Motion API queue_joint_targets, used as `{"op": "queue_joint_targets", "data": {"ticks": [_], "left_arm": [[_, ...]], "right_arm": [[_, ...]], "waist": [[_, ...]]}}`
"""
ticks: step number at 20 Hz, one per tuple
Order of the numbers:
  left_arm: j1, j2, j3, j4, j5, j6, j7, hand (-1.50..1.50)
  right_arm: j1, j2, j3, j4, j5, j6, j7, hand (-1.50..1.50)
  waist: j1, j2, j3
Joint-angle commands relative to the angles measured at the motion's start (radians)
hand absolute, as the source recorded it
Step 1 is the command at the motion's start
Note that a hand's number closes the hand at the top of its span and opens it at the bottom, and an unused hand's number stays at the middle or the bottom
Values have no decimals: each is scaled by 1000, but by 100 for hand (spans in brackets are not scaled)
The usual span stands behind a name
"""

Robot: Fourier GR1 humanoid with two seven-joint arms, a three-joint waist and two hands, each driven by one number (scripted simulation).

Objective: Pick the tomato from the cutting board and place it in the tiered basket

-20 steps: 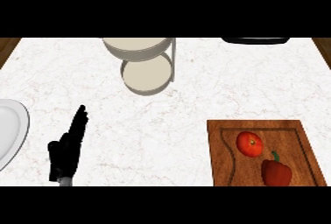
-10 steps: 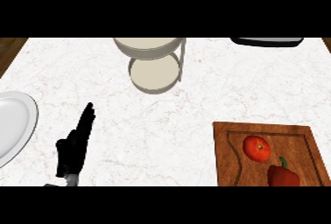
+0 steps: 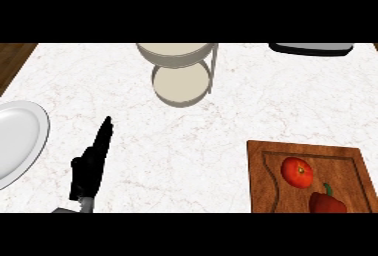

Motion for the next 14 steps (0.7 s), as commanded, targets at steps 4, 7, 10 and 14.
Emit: {"op": "queue_joint_targets", "data": {"ticks": [4,7,10,14], "left_arm": [[15,-22,6,64,9,4,18,0],[-9,-23,-5,48,1,4,57,0],[20,-18,2,57,-5,11,37,0],[14,-3,15,29,0,10,67,0]], "right_arm": [[-176,130,43,48,91,240,254,-150],[-271,221,74,132,156,276,254,-150],[-346,283,47,161,170,363,254,-150],[-366,370,10,259,186,426,254,-150]], "waist": [[-10,-1,-1],[-9,-2,0],[-17,-7,0],[-26,-8,1]]}}
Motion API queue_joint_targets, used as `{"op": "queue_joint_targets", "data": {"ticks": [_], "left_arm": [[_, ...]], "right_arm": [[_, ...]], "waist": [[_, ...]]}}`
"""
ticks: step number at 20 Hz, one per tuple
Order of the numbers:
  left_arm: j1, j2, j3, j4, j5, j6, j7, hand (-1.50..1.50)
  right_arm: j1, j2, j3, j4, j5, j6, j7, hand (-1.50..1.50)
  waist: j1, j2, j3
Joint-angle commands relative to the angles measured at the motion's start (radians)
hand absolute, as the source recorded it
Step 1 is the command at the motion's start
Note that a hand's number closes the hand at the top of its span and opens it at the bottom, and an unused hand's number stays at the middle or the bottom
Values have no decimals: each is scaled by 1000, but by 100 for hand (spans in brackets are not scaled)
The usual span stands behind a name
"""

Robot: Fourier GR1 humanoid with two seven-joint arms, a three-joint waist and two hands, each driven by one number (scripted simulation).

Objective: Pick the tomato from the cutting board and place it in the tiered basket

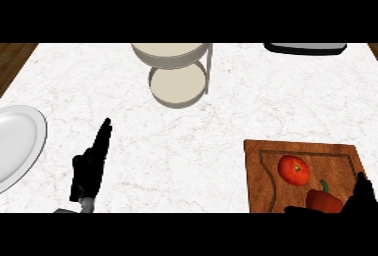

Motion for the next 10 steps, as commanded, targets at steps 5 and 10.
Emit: {"op": "queue_joint_targets", "data": {"ticks": [5,10], "left_arm": [[23,-3,14,31,3,4,0,0],[61,-13,2,46,-1,-2,-14,0]], "right_arm": [[-158,96,-57,130,4,222,230,-150],[-285,98,-144,195,-46,275,230,-150]], "waist": [[-24,-1,-4],[-27,-2,-3]]}}
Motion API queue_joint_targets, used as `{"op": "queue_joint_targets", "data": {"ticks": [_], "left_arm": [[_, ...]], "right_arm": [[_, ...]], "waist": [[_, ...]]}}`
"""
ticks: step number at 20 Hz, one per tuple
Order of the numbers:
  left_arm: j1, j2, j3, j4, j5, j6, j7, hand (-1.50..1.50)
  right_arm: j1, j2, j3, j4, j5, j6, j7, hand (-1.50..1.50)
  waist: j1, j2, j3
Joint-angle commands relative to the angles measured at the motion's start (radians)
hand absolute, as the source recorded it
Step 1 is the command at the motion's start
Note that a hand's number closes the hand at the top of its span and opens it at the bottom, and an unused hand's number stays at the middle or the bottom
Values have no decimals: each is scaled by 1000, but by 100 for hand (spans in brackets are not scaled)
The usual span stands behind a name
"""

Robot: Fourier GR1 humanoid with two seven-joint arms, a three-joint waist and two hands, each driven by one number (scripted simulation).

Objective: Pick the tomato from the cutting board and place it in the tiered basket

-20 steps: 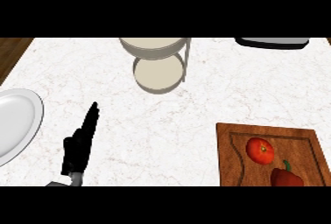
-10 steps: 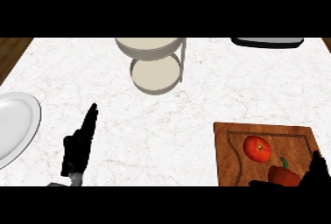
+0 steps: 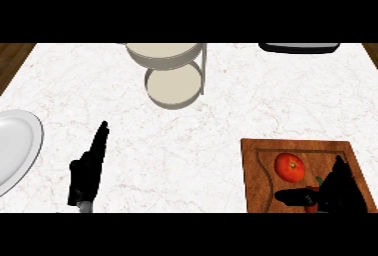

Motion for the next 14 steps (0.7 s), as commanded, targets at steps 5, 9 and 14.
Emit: {"op": "queue_joint_targets", "data": {"ticks": [5,9,14], "left_arm": [[25,-3,13,33,2,2,20,0],[23,12,30,13,17,-13,26,0],[68,-3,20,24,18,-23,-5,0]], "right_arm": [[-140,8,-51,89,-54,135,240,-150],[-182,8,-100,142,-94,136,240,-150],[-190,8,-117,180,-117,128,241,-150]], "waist": [[-19,0,-5],[-18,0,-4],[-24,-4,-4]]}}
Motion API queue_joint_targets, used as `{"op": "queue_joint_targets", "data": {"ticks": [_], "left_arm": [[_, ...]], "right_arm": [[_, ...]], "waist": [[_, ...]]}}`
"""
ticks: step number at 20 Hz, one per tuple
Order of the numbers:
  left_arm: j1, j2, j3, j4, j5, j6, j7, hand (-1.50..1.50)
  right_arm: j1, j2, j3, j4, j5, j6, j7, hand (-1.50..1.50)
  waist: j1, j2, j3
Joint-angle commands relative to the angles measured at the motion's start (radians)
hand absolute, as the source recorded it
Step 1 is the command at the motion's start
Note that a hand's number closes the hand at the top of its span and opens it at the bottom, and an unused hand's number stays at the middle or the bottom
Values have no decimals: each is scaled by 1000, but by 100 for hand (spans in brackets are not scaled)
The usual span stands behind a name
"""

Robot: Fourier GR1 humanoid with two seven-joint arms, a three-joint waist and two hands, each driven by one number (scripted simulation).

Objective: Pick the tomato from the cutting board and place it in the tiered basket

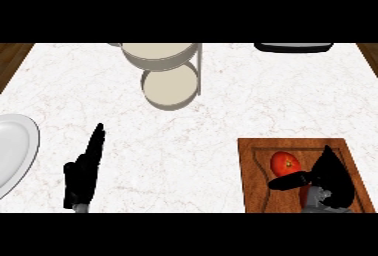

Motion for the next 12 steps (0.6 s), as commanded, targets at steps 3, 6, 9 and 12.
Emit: {"op": "queue_joint_targets", "data": {"ticks": [3,6,9,12], "left_arm": [[56,-21,-24,42,-11,0,-2,0],[-10,-5,20,78,-1,-5,19,0],[38,-13,3,28,1,-8,23,0],[32,-63,-20,74,-29,23,-20,0]], "right_arm": [[-98,0,-34,90,-46,28,235,-150],[-73,0,23,98,-48,-22,235,-150],[-69,0,6,120,-46,-27,235,150],[-90,0,45,113,-15,-1,235,150]], "waist": [[5,7,-5],[-9,6,-5],[-3,5,-4],[-7,5,-5]]}}
